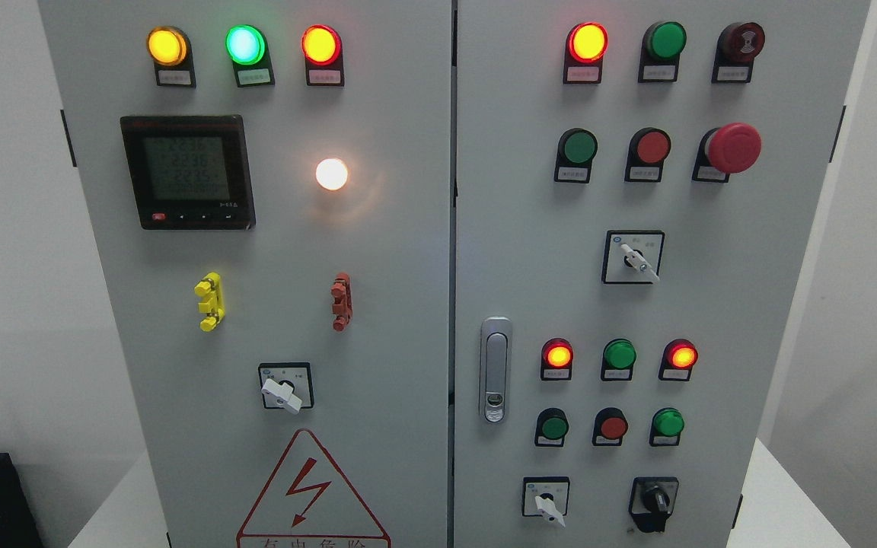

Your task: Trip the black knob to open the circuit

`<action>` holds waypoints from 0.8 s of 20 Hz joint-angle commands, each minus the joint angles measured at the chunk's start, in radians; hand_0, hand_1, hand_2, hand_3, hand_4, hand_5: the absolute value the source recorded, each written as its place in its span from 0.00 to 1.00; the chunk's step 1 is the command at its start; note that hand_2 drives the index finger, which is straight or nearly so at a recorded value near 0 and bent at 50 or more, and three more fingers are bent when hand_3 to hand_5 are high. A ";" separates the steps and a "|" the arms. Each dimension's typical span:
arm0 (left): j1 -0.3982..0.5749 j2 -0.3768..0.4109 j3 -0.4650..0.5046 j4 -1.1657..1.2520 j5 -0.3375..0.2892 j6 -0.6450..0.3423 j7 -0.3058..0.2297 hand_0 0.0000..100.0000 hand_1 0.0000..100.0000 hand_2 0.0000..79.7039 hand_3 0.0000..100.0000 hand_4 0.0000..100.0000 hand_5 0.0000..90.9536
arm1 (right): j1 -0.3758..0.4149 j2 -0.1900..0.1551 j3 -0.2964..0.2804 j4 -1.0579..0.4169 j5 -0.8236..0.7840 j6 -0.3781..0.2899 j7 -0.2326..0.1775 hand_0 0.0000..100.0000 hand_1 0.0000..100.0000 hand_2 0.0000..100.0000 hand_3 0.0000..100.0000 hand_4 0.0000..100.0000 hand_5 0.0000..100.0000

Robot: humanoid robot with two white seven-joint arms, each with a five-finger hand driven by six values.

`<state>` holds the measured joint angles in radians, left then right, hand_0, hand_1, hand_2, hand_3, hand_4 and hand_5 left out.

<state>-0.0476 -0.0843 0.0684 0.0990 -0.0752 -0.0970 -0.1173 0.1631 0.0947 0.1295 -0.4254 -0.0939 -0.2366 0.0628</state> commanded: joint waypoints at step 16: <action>0.000 0.000 -0.001 -0.016 0.000 0.000 0.001 0.12 0.39 0.00 0.00 0.00 0.00 | 0.033 -0.107 -0.102 -0.795 -0.001 -0.078 -0.075 0.00 0.00 0.00 0.03 0.00 0.00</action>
<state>-0.0476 -0.0843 0.0683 0.0990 -0.0752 -0.0969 -0.1173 0.1926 0.0268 0.0893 -0.8858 -0.0950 -0.3139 -0.0111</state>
